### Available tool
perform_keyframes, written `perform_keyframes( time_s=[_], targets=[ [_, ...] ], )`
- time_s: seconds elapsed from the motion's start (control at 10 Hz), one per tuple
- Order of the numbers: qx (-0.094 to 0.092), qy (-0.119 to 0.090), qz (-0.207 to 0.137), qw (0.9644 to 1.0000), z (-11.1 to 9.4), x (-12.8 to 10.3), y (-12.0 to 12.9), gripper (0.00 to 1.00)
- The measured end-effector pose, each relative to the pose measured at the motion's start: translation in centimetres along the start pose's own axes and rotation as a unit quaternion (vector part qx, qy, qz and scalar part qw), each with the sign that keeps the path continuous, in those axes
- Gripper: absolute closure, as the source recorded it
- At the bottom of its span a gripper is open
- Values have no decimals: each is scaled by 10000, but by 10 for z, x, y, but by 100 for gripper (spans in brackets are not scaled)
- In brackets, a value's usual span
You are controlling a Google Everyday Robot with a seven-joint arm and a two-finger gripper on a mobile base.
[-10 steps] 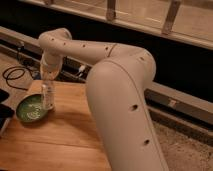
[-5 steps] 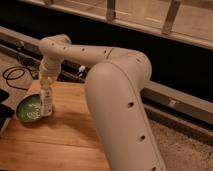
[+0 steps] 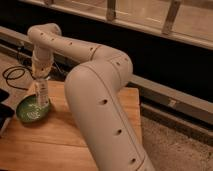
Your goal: Place the bottle in the ceramic bowl
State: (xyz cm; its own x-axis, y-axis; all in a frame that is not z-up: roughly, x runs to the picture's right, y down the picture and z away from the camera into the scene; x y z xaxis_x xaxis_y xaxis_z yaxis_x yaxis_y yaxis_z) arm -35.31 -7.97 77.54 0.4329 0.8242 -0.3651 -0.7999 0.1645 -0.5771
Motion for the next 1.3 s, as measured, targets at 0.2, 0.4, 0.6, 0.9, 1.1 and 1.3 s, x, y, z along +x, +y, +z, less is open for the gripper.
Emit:
perform_keyframes(
  time_s=[0.2, 0.4, 0.6, 0.9, 1.1, 1.3],
  targets=[
    [-209, 113, -43, 9997, 19, -1, 2, 100],
    [-529, 219, -61, 9983, 41, 2, 15, 100],
    [-1263, 312, 9, 9915, 58, 10, 17, 96],
    [-1583, 318, 12, 9869, 62, 11, 21, 88],
    [-1577, 309, 30, 9870, 61, 11, 18, 72],
    [-1584, 319, 14, 9869, 62, 11, 21, 52]
  ],
)
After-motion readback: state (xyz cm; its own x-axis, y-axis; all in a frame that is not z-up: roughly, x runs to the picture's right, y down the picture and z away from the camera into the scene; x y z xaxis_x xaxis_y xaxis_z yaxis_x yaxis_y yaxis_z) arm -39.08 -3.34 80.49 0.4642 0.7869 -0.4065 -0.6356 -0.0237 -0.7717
